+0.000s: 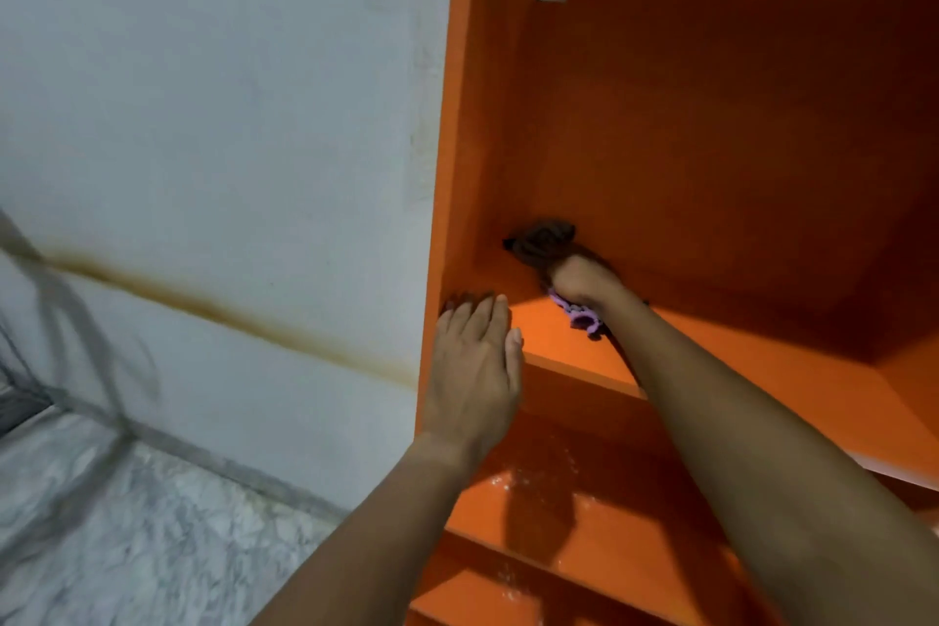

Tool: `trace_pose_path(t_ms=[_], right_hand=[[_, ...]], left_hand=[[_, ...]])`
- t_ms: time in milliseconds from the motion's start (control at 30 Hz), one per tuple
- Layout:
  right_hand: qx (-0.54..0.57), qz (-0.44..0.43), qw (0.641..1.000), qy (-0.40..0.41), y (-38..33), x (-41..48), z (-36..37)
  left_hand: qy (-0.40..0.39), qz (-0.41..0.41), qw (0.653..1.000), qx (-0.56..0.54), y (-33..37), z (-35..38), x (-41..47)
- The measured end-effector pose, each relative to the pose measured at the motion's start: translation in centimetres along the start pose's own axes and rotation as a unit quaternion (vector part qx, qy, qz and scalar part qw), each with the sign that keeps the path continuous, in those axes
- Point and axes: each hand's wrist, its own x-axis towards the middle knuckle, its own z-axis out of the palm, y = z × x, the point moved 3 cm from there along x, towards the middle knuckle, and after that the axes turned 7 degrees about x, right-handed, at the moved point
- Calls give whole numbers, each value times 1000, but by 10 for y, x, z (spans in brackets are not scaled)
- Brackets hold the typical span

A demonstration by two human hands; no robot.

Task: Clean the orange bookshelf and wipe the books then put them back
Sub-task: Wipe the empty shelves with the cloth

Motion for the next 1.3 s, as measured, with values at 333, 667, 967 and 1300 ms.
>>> trace_pose_path(t_ms=[333,667,967,1300], right_hand=[[-75,-125,989,-17,-36,4,30],[-57,-293,954,-5,-45,-125,42],[-210,-367,873,242,46,-192,30],[-261,-229,893,287,152,-260,-27]], left_hand=[[-47,4,994,-96,-9,0,4],[60,-121,962,-236,-32,-5,-53],[-60,5,998,-26,4,-6,-60],[-141,147,979,-4,110,14,-79]])
